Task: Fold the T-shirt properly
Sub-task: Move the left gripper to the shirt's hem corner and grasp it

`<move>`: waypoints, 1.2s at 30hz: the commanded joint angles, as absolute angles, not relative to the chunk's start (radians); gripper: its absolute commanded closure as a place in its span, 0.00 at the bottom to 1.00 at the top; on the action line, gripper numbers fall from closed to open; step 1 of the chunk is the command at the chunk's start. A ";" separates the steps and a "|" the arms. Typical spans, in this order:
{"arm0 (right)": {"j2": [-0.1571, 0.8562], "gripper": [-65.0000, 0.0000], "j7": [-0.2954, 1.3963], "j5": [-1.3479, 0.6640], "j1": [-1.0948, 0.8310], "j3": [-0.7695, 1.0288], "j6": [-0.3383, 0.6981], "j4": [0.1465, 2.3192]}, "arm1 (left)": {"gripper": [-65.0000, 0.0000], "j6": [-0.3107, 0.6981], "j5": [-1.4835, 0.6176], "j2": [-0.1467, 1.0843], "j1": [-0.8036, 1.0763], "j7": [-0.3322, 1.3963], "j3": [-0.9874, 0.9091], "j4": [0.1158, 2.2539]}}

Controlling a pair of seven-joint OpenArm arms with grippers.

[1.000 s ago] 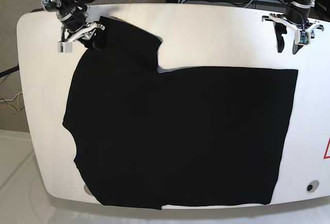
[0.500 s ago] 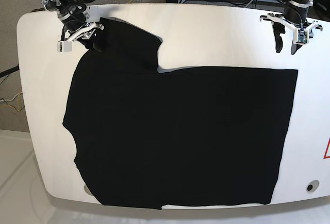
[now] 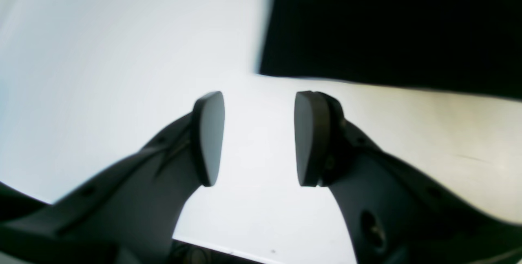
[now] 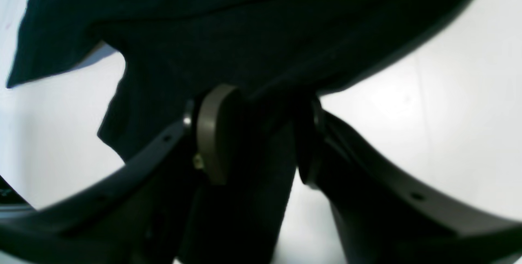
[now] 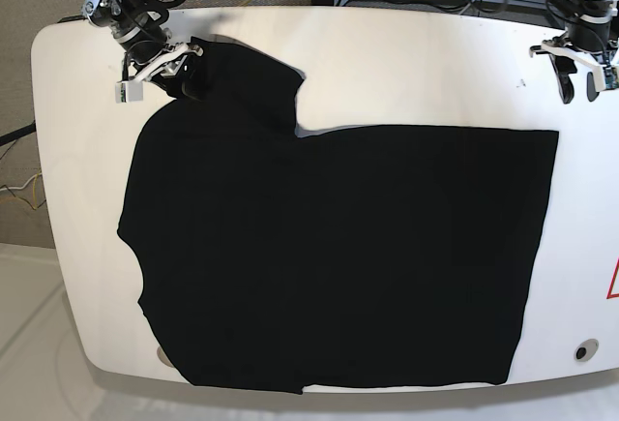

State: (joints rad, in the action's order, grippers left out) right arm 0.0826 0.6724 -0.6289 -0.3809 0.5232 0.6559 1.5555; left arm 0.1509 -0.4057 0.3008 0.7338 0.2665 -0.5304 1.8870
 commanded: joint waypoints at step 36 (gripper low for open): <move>0.098 1.00 0.709 -0.596 -0.388 0.528 0.649 1.570 | 0.54 0.160 -0.471 0.428 0.542 0.356 -0.574 1.751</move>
State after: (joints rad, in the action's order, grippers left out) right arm 0.0921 0.6903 -0.6083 -0.3790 0.5262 0.6548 1.5631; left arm 0.1669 -0.4583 0.4194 0.5625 0.3256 -0.5369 1.7756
